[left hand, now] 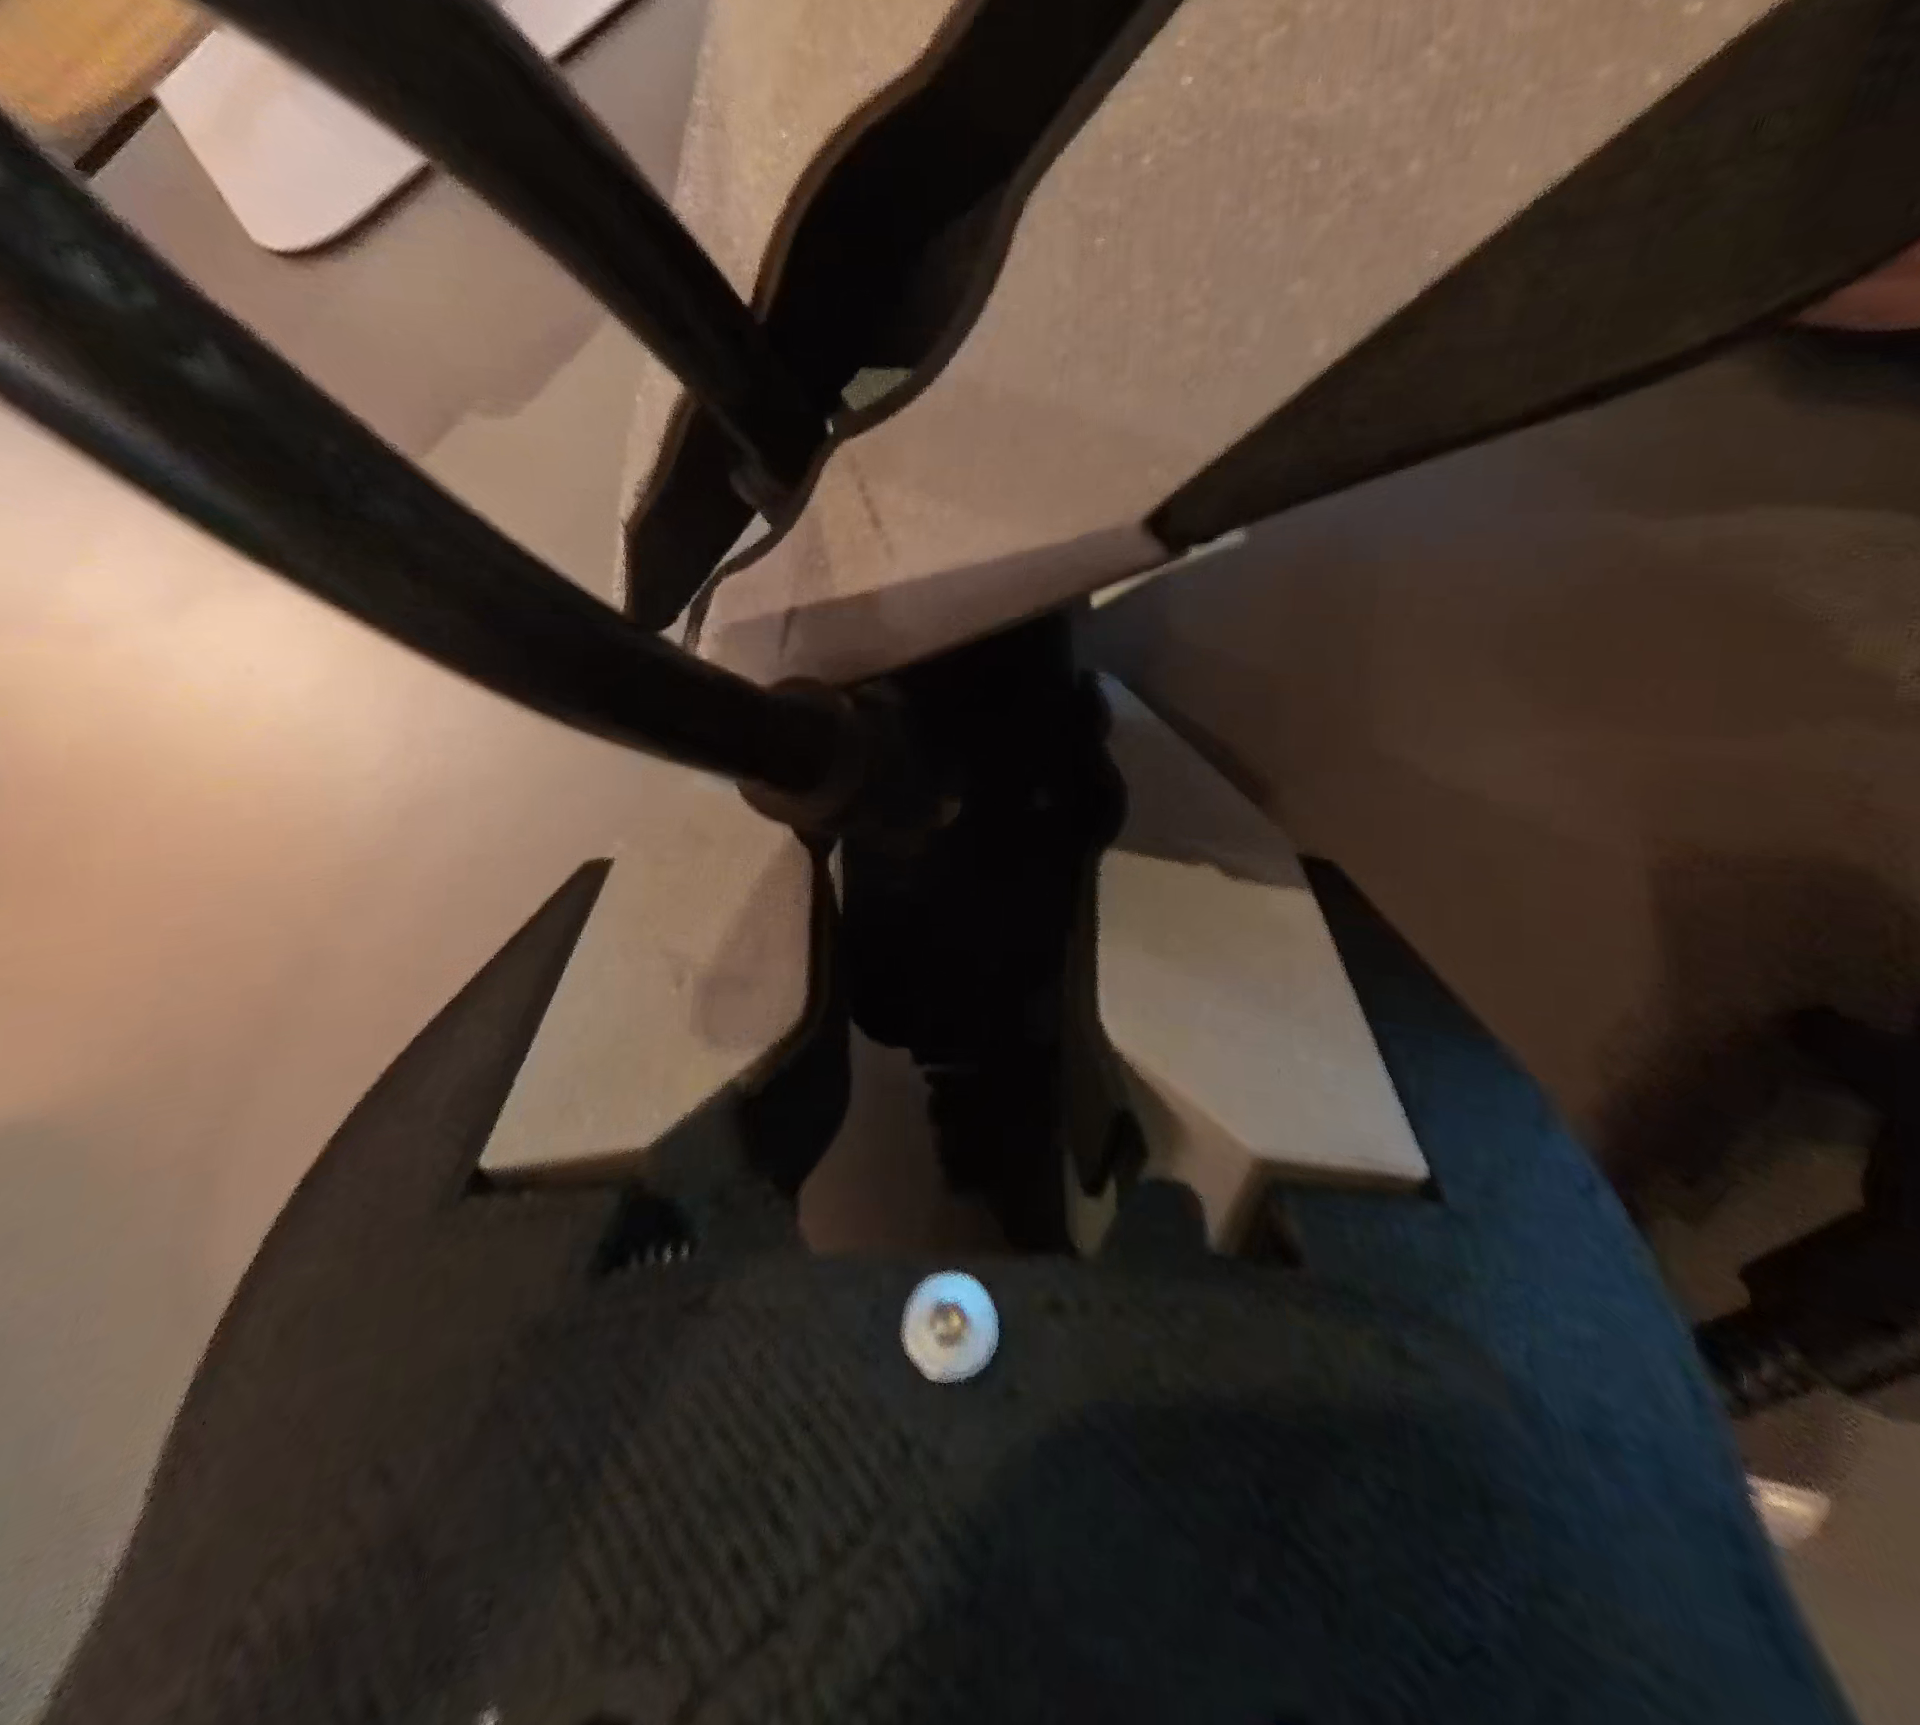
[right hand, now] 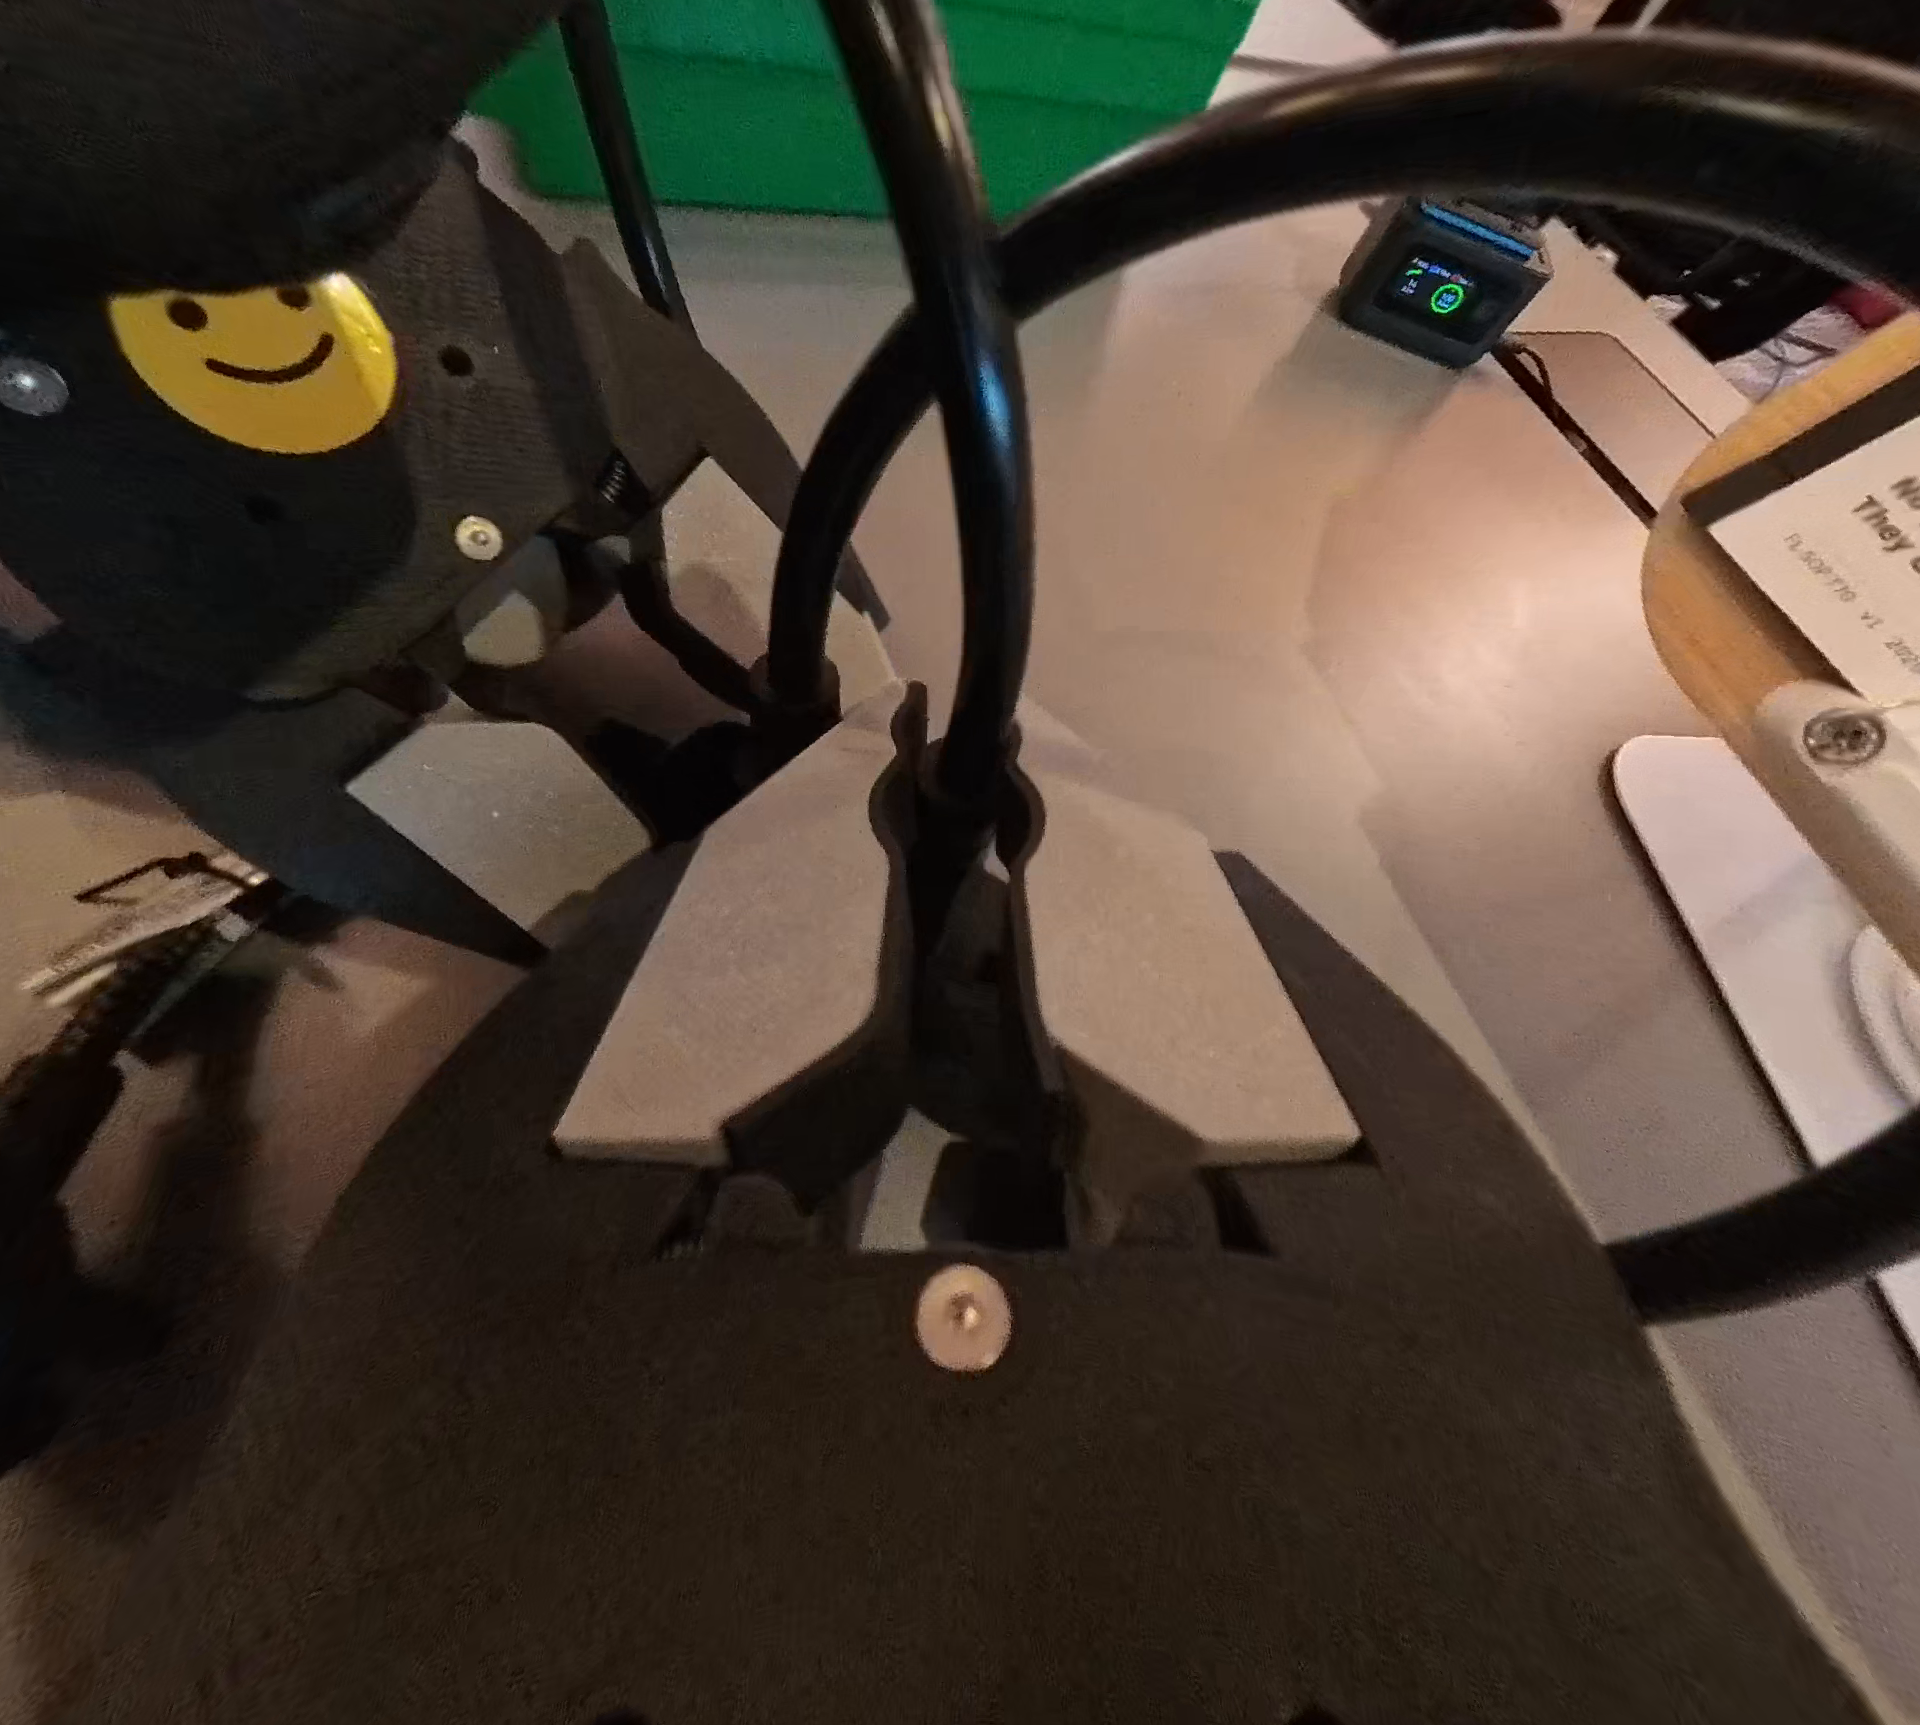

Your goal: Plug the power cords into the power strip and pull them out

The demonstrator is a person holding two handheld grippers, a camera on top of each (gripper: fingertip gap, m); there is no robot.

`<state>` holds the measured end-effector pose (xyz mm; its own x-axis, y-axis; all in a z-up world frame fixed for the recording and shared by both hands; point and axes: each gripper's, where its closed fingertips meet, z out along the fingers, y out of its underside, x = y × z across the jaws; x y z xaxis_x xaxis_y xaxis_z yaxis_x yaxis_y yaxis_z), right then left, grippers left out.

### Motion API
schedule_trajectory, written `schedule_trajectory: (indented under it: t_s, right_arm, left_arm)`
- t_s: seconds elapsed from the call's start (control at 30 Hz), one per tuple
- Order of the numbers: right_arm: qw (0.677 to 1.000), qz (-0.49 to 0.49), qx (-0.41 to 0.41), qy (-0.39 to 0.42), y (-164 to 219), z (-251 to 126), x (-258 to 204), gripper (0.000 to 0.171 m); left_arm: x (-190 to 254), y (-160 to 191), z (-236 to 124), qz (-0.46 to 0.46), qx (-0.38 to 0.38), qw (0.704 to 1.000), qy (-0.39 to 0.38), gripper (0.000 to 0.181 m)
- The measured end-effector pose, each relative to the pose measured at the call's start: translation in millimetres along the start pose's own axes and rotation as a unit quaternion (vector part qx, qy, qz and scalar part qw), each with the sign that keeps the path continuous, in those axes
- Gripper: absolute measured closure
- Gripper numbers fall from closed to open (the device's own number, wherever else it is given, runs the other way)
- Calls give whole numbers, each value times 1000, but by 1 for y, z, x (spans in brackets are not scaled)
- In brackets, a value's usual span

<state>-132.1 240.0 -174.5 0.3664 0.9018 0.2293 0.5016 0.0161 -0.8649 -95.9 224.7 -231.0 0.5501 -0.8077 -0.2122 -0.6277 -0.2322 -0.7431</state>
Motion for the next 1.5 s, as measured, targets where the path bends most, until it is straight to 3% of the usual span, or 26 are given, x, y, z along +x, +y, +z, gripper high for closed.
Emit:
schedule_trajectory:
  t_s: [0.23,0.37,0.6,0.73,0.87,1.37,1.5]
  right_arm:
    - [990,125,25,-63,3,-1,10,162]
    - [993,92,15,-66,1,3,-3,164]
    - [997,68,18,-44,-4,-4,-3,164]
    - [978,177,40,-103,3,-3,9,164]
    - [968,210,53,-125,2,-4,9,163]
    - [987,124,14,-101,10,-7,4,158]
    - [986,113,9,-121,13,-10,-1,153]
  left_arm:
    - [-2,-5,-5,-10,21,1000,-3,137]
    - [-2,3,1,2,-11,1000,-10,138]
    - [-1,-4,-1,1,13,1000,-7,137]
    - [-4,-3,0,-4,7,1000,-14,137]
    - [-4,-6,-2,-5,19,1000,-18,137]
    - [-1,-2,5,13,-6,1000,-20,138]
    - [11,-2,5,2,-3,999,49,138]
